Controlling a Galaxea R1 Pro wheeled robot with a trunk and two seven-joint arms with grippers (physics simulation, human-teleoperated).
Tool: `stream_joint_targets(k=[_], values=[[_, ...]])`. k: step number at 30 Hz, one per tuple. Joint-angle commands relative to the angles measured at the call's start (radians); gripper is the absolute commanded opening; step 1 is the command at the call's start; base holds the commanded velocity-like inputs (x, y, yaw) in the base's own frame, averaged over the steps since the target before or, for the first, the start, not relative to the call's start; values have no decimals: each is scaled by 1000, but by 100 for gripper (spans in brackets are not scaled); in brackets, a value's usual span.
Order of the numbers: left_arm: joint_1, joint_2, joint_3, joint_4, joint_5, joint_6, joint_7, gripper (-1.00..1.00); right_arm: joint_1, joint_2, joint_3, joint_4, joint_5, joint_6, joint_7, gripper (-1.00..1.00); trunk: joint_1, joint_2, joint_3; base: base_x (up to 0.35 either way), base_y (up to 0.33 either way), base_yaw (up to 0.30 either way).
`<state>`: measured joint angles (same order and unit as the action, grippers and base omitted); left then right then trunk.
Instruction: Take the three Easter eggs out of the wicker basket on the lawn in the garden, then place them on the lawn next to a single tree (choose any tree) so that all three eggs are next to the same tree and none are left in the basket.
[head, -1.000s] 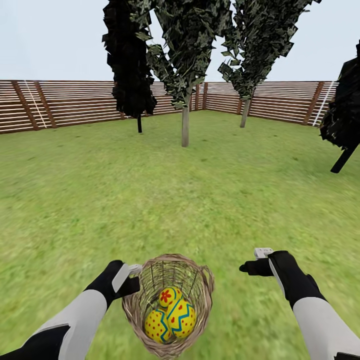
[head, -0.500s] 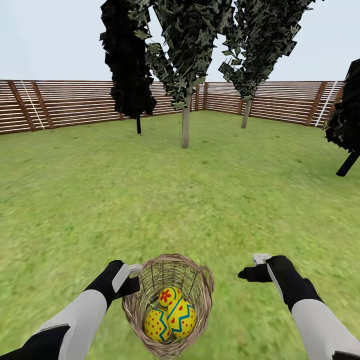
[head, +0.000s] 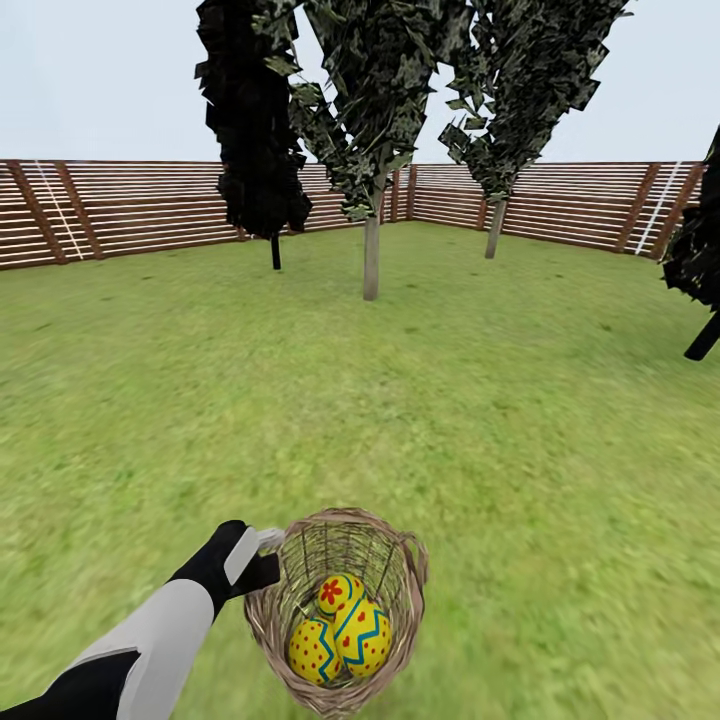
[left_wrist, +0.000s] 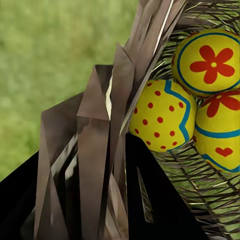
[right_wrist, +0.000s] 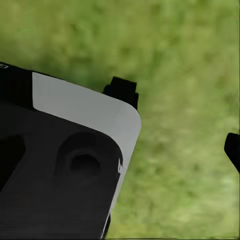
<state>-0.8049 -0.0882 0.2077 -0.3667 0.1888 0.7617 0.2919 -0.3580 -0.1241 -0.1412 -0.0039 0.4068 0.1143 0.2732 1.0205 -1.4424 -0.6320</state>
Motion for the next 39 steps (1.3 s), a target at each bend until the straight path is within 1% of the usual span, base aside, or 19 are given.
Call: stream_joint_targets(k=[1, 2, 4, 6, 7, 10, 15, 18, 39], values=[[0, -1, 4, -1, 20, 1, 9, -100, 24, 0, -10, 11, 6, -33, -2, 100, 1, 0, -1, 329, 0, 0], [0, -1, 4, -2, 20, 1, 9, -100, 51, 1, -10, 32, 6, -72, -6, 100, 1, 0, -1, 329, 0, 0], [0, -1, 4, -2, 20, 1, 9, -100, 96, 1, -10, 55, 5, -128, -11, 100, 1, 0, -1, 329, 0, 0], [0, -1, 4, -1, 20, 1, 9, -100, 123, 1, -10, 58, 4, -163, -13, 100, 1, 0, -1, 328, 0, 0], [0, -1, 4, -2, 20, 1, 9, -100, 127, 1, -11, 57, 4, -169, -14, 100, 1, 0, -1, 328, 0, 0], [0, -1, 4, -2, 20, 1, 9, -100, 130, 0, -11, 49, 12, -174, -14, 100, 1, 0, -1, 328, 0, 0], [0, -1, 4, -1, 20, 1, 9, -100, 131, 1, -11, 48, 6, -174, -13, 100, 1, 0, -1, 328, 0, 0], [0, -1, 4, -1, 20, 0, 9, -100, 131, -3, -12, 48, 7, -174, -13, 100, 1, 0, -1, 329, 0, 0], [0, -1, 4, -1, 18, 1, 7, -100, 131, 0, -12, 48, 7, -174, -14, 100, 1, 0, -1, 331, 0, 0]])
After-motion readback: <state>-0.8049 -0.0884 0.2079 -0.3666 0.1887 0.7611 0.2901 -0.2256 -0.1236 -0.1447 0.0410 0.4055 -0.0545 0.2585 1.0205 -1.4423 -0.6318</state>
